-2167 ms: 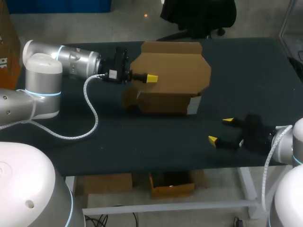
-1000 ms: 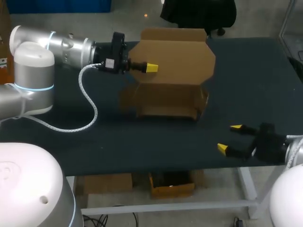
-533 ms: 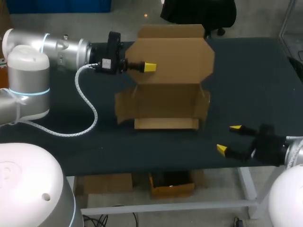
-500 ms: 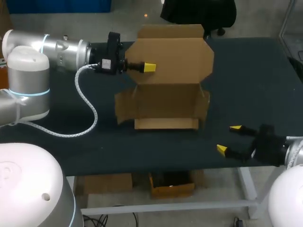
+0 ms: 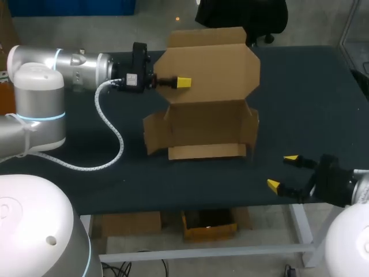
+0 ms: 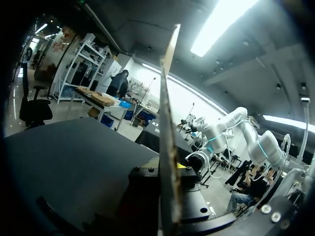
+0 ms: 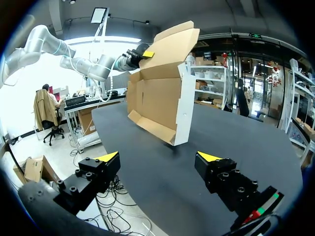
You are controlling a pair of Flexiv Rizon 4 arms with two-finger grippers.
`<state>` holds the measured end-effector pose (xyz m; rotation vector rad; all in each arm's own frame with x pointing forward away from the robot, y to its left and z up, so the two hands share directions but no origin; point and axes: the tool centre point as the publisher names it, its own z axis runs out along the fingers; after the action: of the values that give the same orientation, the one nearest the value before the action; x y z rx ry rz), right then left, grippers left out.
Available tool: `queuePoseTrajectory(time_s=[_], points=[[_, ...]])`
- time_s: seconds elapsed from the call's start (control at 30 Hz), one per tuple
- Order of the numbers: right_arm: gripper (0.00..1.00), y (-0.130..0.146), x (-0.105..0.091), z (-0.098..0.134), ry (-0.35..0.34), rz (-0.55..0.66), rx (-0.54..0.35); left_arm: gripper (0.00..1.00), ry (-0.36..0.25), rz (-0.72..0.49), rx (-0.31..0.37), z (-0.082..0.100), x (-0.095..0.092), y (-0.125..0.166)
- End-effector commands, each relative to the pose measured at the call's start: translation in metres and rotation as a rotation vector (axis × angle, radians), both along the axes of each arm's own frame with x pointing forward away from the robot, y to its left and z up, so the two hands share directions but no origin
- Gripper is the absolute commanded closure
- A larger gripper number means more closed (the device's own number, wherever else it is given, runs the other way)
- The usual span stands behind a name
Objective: Assemble the packaging by folding the flat box into shape, placing the metal phone stand inside, and closing the box properly
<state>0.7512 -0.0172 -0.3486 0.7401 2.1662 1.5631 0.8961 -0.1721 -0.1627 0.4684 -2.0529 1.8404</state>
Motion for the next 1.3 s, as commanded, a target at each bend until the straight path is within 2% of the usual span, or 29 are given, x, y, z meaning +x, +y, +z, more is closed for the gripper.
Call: queuePoseTrajectory(time_s=[0.03, 0.2, 0.43, 0.93, 1.3], points=[[0.0, -0.001, -0.003, 0.001, -0.01, -0.002, 0.005, 1.0, 0.013, -0.006, 0.007, -0.003, 0.003, -0.003], [0.0, -0.002, -0.002, -0.002, -0.005, 0.001, 0.006, 1.0, 0.049, -0.015, 0.017, -0.012, 0.007, -0.006], [0.0, -0.001, -0.004, -0.004, -0.001, 0.0, 0.007, 1.0, 0.064, -0.026, 0.018, -0.021, 0.01, -0.007], [0.0, 0.008, -0.005, -0.005, 0.001, -0.024, -0.009, 1.0, 0.035, -0.07, 0.027, -0.038, 0.011, -0.005], [0.0, 0.02, -0.004, -0.009, -0.048, -0.089, 0.023, 1.0, -0.012, -0.093, 0.037, -0.045, 0.005, -0.004]])
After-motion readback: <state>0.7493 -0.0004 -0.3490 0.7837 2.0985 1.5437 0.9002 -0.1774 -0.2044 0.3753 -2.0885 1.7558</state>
